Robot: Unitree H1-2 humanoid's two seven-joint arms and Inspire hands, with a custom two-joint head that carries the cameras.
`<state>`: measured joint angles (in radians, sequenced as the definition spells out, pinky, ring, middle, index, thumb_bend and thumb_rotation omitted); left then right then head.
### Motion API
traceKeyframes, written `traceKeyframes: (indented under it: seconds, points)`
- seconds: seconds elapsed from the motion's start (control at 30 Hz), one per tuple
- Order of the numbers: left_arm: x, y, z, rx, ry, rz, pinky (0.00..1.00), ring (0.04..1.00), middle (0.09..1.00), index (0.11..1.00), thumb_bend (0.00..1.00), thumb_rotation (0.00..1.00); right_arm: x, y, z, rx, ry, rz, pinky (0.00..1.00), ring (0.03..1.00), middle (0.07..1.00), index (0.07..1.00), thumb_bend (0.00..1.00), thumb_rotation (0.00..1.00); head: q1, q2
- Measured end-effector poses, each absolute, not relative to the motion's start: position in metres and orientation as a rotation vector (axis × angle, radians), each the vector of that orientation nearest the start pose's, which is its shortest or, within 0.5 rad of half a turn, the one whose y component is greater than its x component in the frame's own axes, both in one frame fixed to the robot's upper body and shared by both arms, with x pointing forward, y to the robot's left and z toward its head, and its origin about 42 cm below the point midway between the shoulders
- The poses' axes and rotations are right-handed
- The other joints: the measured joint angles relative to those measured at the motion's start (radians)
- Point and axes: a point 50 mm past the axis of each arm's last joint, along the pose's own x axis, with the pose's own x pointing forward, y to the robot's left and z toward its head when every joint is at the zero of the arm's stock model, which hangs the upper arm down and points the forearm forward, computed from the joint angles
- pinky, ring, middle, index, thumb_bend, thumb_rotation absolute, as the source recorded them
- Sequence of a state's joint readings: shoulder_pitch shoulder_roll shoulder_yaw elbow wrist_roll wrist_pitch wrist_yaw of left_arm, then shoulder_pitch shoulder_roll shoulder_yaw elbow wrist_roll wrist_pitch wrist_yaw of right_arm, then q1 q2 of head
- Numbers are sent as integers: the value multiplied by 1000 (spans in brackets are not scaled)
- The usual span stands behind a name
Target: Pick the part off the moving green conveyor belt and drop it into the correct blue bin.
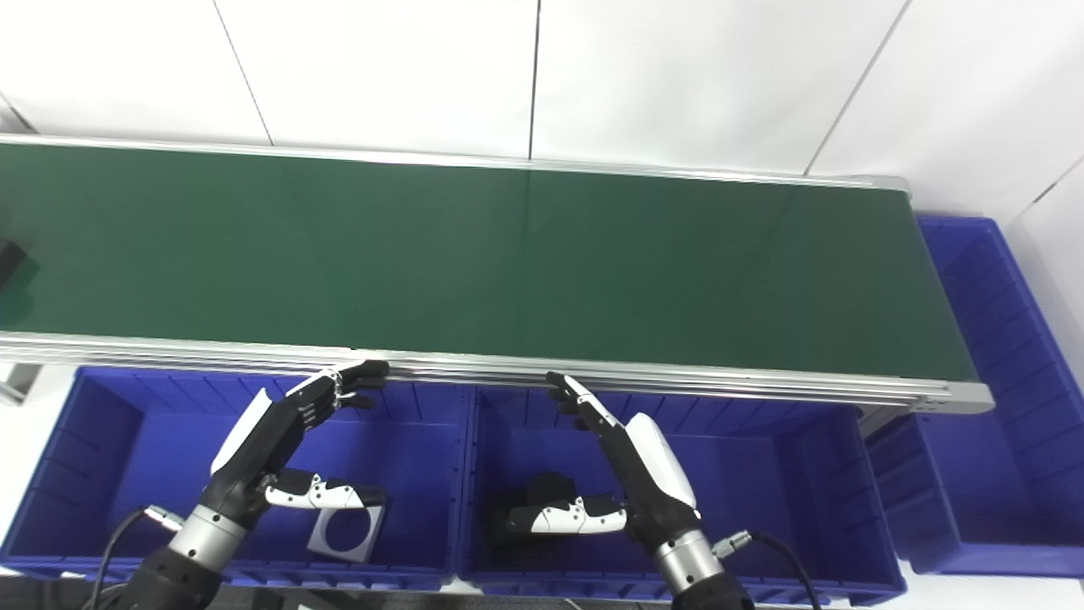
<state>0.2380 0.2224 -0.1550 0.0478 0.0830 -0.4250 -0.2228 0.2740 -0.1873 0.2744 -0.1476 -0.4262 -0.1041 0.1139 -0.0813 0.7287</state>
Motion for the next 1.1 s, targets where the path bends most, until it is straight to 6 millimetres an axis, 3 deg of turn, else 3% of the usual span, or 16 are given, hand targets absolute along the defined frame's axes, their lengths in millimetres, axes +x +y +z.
traceKeyframes:
  seconds: [0.27,0.97,1.1]
  points:
    - [187,240,52,257,-97,-415,726,804,834,812,869,116,180,-197,70,-541,25,407,800,846,879,933,917,482,-2,0]
    - [187,241,52,238,-97,-411,736,809,837,817,878,142,180,-197,70,-537,25,405,809,853,881,930,921,471,-3,0]
    - [187,240,52,240,-97,-412,733,804,836,819,879,148,180,-197,70,-537,25,405,803,849,878,929,919,483,47,-11]
